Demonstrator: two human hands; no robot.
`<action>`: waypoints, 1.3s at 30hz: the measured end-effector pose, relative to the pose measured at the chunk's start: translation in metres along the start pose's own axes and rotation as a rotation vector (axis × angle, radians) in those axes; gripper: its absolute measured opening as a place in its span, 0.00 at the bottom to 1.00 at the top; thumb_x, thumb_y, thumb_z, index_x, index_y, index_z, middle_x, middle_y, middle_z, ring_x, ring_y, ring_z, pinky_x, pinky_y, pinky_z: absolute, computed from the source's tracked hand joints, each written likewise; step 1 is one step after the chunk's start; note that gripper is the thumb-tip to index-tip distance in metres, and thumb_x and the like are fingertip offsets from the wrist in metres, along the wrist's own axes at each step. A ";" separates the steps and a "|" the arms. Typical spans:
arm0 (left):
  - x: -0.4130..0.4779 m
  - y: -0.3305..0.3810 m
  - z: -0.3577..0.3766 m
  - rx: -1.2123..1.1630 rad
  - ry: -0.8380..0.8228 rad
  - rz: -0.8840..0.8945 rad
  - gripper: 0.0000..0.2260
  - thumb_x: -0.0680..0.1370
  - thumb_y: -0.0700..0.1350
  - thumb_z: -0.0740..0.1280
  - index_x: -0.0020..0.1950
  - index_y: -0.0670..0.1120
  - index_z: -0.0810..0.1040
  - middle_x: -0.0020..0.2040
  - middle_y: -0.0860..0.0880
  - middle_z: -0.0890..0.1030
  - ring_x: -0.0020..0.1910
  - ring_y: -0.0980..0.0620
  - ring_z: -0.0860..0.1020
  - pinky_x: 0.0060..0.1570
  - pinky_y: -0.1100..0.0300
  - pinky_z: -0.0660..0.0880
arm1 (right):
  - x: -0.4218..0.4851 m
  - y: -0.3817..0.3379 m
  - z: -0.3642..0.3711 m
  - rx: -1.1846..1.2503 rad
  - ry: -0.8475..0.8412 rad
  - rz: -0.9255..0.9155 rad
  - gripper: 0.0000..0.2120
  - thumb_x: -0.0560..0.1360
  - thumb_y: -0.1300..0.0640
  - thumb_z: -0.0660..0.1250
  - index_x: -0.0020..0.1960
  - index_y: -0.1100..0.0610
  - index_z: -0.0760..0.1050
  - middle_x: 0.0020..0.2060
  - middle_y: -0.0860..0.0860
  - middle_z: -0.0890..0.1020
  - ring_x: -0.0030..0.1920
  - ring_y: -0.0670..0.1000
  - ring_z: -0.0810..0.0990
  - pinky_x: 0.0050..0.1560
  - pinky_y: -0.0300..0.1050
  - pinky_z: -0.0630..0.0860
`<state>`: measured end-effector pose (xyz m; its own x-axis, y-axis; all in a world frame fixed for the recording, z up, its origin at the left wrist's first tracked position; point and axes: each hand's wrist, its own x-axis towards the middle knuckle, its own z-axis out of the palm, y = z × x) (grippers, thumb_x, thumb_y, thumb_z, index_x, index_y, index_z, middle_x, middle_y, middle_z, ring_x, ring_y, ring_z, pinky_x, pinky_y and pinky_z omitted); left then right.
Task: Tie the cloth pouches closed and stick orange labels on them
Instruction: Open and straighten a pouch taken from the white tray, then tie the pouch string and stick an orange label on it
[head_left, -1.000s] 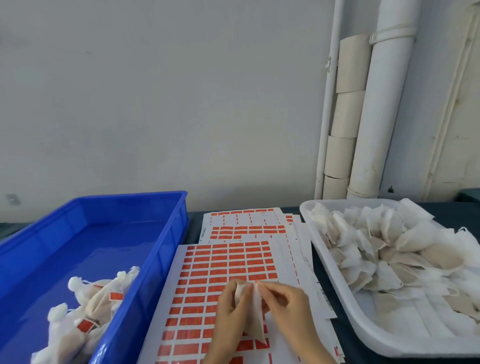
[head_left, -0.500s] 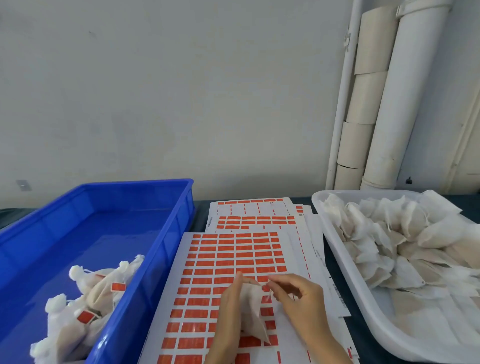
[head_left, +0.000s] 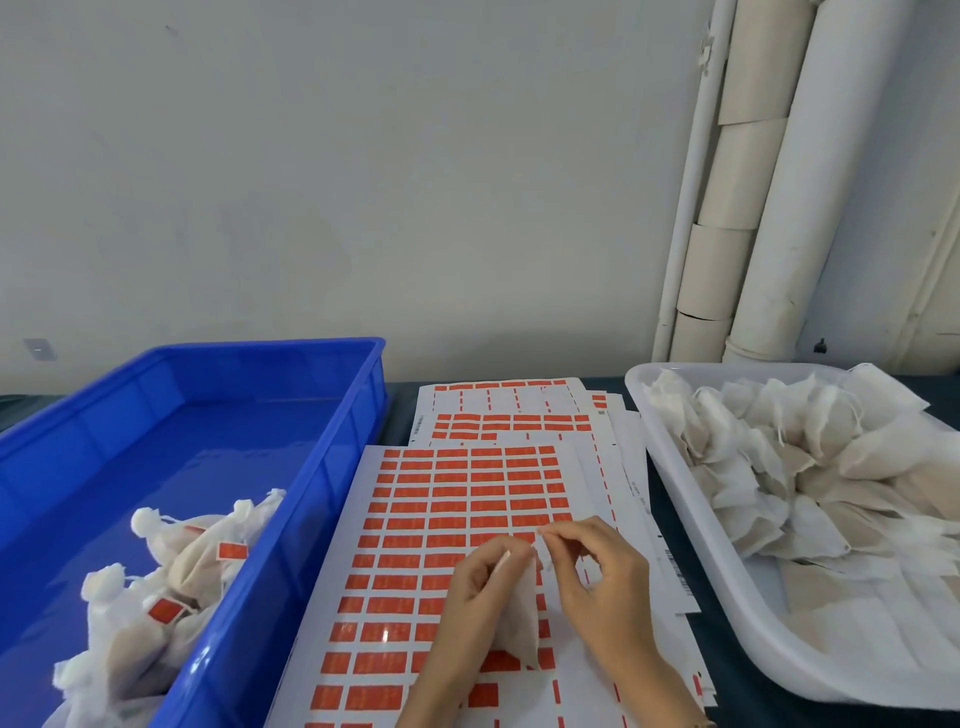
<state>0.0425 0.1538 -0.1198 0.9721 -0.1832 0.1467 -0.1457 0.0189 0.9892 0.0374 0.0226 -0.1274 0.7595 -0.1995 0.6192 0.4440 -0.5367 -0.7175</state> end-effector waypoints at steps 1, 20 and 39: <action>0.000 -0.002 -0.001 -0.008 0.014 -0.016 0.11 0.72 0.57 0.63 0.39 0.53 0.81 0.37 0.53 0.79 0.39 0.62 0.76 0.41 0.69 0.72 | 0.000 0.000 0.000 0.004 0.010 0.003 0.12 0.69 0.63 0.74 0.47 0.49 0.79 0.42 0.35 0.79 0.42 0.39 0.81 0.48 0.24 0.74; 0.010 -0.003 -0.005 0.048 -0.176 -0.283 0.19 0.79 0.35 0.61 0.44 0.58 0.83 0.40 0.53 0.81 0.42 0.52 0.77 0.51 0.58 0.75 | 0.010 0.006 -0.006 0.078 0.294 0.186 0.06 0.74 0.61 0.70 0.48 0.51 0.77 0.43 0.41 0.80 0.43 0.43 0.81 0.43 0.35 0.77; 0.000 -0.004 -0.015 -0.153 0.103 0.041 0.13 0.79 0.49 0.64 0.64 0.56 0.76 0.61 0.61 0.78 0.61 0.59 0.76 0.53 0.63 0.77 | -0.001 0.009 0.004 -0.059 -0.128 0.145 0.05 0.74 0.53 0.69 0.49 0.46 0.77 0.43 0.35 0.77 0.45 0.38 0.79 0.46 0.26 0.72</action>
<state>0.0458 0.1686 -0.1239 0.9807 -0.0774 0.1794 -0.1638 0.1753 0.9708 0.0429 0.0211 -0.1360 0.8695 -0.1744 0.4621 0.2997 -0.5576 -0.7742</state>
